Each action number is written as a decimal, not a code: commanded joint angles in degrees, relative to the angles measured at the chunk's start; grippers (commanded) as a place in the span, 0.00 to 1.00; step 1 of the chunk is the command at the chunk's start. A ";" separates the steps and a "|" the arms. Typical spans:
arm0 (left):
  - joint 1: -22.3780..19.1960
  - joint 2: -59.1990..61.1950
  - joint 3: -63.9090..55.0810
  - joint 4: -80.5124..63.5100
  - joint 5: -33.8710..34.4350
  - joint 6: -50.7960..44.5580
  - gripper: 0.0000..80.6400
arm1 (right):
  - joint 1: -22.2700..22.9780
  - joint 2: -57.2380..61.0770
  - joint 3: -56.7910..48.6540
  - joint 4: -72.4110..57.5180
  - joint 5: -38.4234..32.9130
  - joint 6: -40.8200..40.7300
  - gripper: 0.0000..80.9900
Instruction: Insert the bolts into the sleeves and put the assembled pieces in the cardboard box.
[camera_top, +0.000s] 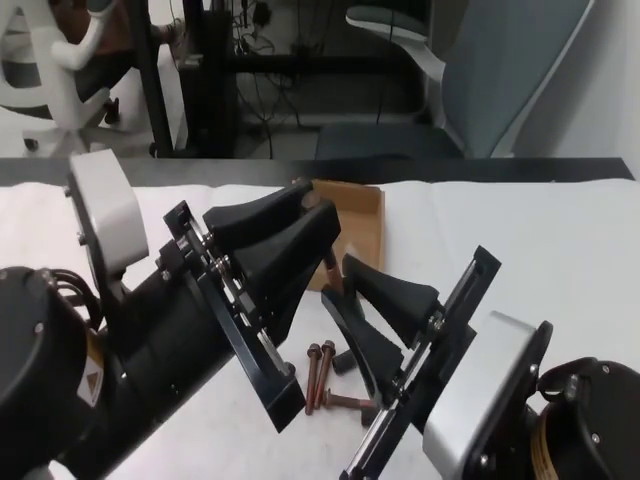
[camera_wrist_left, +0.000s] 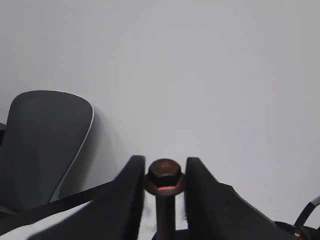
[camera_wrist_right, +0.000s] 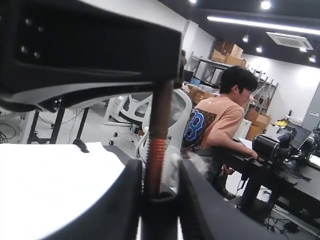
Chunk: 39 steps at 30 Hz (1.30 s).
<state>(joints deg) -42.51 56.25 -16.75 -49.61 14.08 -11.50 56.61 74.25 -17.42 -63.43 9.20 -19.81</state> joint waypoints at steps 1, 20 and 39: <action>-0.05 0.17 -0.01 0.97 3.85 2.62 0.02 | -0.18 -0.14 -1.67 -1.99 0.36 2.96 0.01; 0.24 0.17 -0.01 0.95 3.62 10.13 0.02 | 0.07 -0.14 -1.65 -1.99 -1.42 3.12 0.01; 2.00 0.23 -0.01 7.33 -0.14 8.91 0.87 | 0.03 -0.14 -1.65 -1.78 -2.57 3.12 0.01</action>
<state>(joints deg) -40.80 56.39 -16.75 -42.84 15.98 -3.57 56.61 74.62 -18.39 -63.44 7.39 -17.09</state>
